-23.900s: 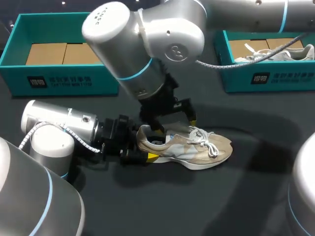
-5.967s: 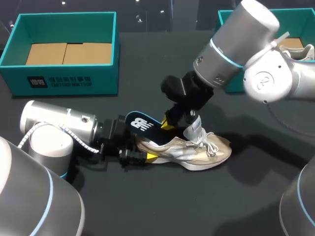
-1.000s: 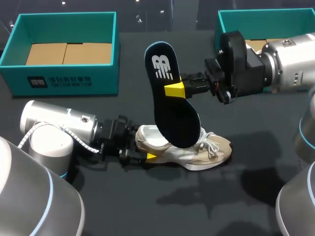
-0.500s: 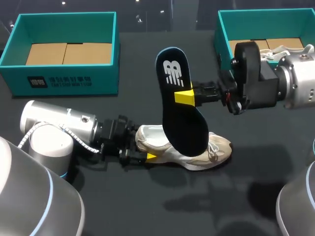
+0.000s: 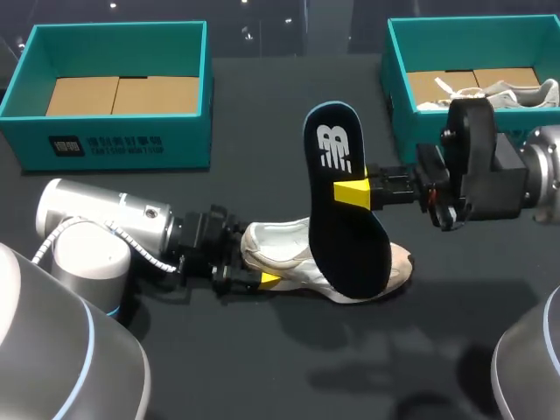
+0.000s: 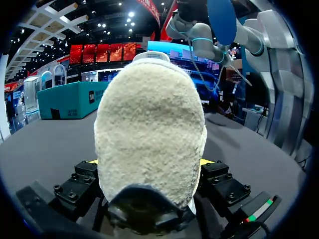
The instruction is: Take the shoe out of the shoebox, open the shoe tongue, remove and reinsert the insole, then place the shoe into the shoebox
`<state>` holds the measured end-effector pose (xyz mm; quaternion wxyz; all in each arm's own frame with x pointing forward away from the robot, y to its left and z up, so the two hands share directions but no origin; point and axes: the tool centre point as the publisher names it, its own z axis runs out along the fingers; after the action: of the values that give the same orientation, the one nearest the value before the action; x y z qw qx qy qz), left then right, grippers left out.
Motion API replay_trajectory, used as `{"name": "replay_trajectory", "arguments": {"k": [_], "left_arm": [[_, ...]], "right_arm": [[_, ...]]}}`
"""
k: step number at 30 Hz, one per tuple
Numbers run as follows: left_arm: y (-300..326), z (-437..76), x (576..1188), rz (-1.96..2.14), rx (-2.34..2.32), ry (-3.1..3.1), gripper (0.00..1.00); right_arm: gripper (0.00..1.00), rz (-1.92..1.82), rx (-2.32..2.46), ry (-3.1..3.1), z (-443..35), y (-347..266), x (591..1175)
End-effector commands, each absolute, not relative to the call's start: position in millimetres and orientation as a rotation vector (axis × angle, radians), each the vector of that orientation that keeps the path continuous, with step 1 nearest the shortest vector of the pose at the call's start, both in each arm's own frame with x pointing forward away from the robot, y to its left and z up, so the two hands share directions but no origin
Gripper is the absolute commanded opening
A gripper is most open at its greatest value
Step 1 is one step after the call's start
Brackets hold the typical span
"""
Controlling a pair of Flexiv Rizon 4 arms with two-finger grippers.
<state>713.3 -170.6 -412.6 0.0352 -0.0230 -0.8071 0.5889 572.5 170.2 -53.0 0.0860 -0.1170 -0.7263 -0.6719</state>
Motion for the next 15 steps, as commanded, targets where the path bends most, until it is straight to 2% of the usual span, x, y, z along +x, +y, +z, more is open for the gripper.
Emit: {"name": "replay_trajectory", "arguments": {"k": [1, 11, 15], "left_arm": [[-170.9, -414.0, 713.8, 1.808, -0.07, -2.483, 0.0], [-170.9, -414.0, 713.8, 1.808, -0.07, -2.483, 0.0], [-170.5, -413.5, 714.0, 1.808, -0.068, -2.483, 0.48]], "right_arm": [[0.0, -2.026, -0.444, -2.211, -49.7, 165.4, 554.5], [0.0, -2.015, -0.458, -2.206, -50.4, 165.0, 552.5], [0.0, -2.015, -0.458, -2.206, -50.4, 165.0, 552.5]]}}
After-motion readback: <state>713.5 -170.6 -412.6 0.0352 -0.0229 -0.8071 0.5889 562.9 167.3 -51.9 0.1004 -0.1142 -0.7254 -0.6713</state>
